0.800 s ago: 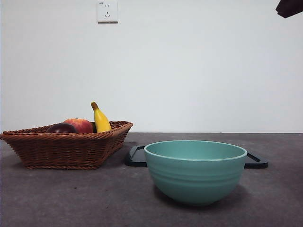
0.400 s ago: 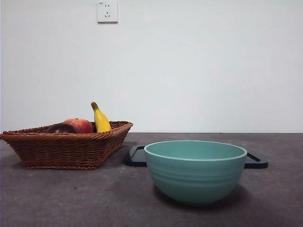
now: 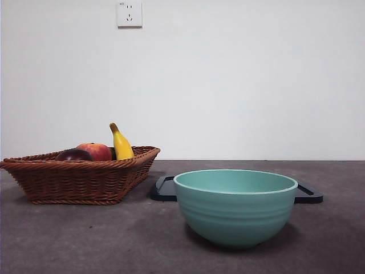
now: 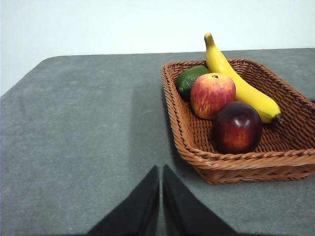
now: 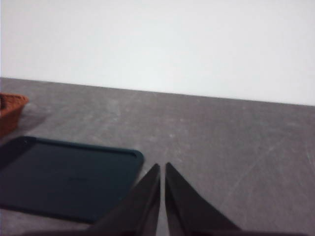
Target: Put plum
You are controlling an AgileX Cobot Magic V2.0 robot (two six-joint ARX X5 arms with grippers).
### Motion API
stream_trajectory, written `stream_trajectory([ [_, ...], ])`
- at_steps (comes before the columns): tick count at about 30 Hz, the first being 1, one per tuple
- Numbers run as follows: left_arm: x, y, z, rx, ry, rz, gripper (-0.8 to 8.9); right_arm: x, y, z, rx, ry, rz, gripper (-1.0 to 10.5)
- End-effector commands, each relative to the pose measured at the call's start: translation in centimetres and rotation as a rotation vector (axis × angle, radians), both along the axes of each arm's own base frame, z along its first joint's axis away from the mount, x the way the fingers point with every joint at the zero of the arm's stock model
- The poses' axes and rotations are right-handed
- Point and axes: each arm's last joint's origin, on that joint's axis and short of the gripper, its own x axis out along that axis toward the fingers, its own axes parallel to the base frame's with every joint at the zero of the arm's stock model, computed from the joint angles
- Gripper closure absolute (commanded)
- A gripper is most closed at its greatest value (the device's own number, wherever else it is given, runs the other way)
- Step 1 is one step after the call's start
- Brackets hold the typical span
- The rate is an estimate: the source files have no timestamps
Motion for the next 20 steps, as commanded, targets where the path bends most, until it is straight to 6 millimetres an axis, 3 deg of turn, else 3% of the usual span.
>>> stream_trajectory([
  [1,0.1,0.0,-0.8,-0.001,0.027,0.004,8.04,0.0,-0.1,-0.7,-0.010,-0.016,-0.020,9.4],
  [11,0.1,0.0,-0.8,-0.001,0.027,0.004,8.04,-0.1,-0.1,-2.4,-0.007,-0.017,-0.044,9.4],
  [20,0.1,0.0,-0.8,-0.002,0.027,0.004,8.04,-0.1,-0.1,-3.5,-0.007,0.083,-0.041,9.4],
])
